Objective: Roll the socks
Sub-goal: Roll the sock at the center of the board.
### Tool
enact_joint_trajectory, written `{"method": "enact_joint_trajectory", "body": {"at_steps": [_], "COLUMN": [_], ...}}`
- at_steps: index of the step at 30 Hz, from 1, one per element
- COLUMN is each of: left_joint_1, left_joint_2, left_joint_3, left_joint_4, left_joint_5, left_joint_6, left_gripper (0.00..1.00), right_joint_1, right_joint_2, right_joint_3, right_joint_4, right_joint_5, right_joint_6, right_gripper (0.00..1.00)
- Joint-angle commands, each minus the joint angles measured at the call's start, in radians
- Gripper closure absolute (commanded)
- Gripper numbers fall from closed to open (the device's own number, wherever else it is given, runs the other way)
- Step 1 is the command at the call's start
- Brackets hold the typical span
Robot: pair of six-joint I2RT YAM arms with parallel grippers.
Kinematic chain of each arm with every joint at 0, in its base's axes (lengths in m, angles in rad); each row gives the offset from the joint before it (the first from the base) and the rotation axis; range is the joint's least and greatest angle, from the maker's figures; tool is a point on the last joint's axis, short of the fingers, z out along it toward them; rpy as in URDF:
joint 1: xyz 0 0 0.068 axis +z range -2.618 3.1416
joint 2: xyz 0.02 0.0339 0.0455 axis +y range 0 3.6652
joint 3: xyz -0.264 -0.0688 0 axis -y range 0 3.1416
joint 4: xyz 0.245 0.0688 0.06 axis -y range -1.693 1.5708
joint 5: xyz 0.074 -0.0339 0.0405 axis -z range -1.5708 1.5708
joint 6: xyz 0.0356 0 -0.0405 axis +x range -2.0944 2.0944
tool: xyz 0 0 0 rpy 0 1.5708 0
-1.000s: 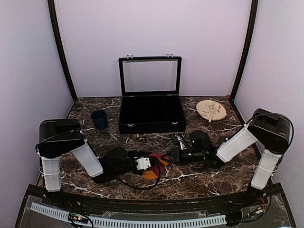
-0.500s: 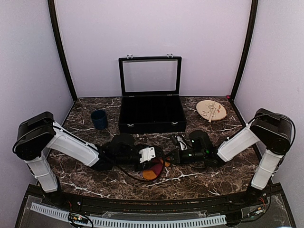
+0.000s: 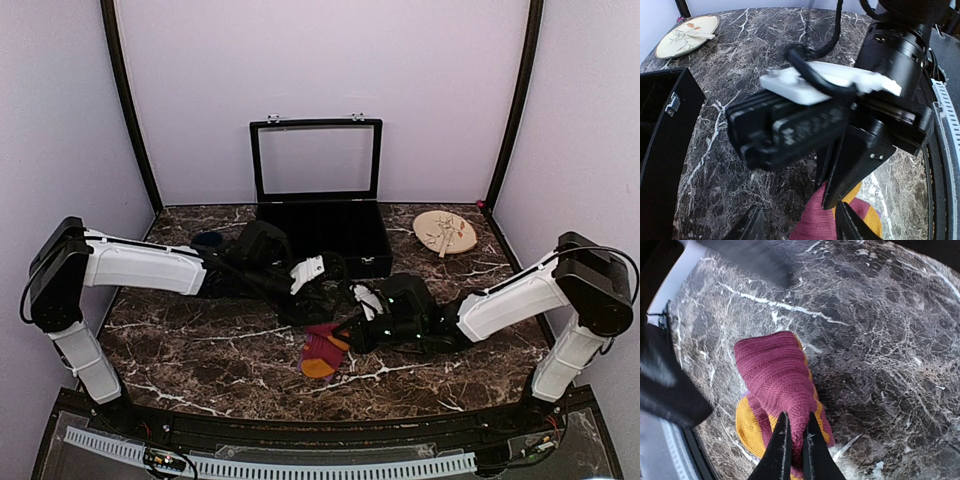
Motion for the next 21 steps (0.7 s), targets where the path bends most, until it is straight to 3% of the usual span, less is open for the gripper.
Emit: {"method": "enact_joint_trajectory", "body": {"at_steps": [1, 7, 21], "left_joint_1": [0.02, 0.055, 0.087], "left_joint_2": [0.051, 0.126, 0.17], "left_joint_3": [0.08, 0.168, 0.184], "left_joint_4": [-0.217, -0.374, -0.401], "left_joint_5": [0.133, 0.251, 0.337], "left_joint_6": [-0.01, 0.008, 0.016], "left_gripper": [0.49, 0.53, 0.53], "right_joint_1": [0.059, 0.105, 0.194], "right_joint_2": [-0.042, -0.056, -0.085], "right_joint_3": [0.014, 0.002, 0.001], "right_joint_4": [-0.043, -0.05, -0.048], "right_joint_5": [0.164, 0.268, 0.382], "right_joint_6": [-0.11, -0.175, -0.27], "right_gripper": [1.0, 1.0, 1.0]}}
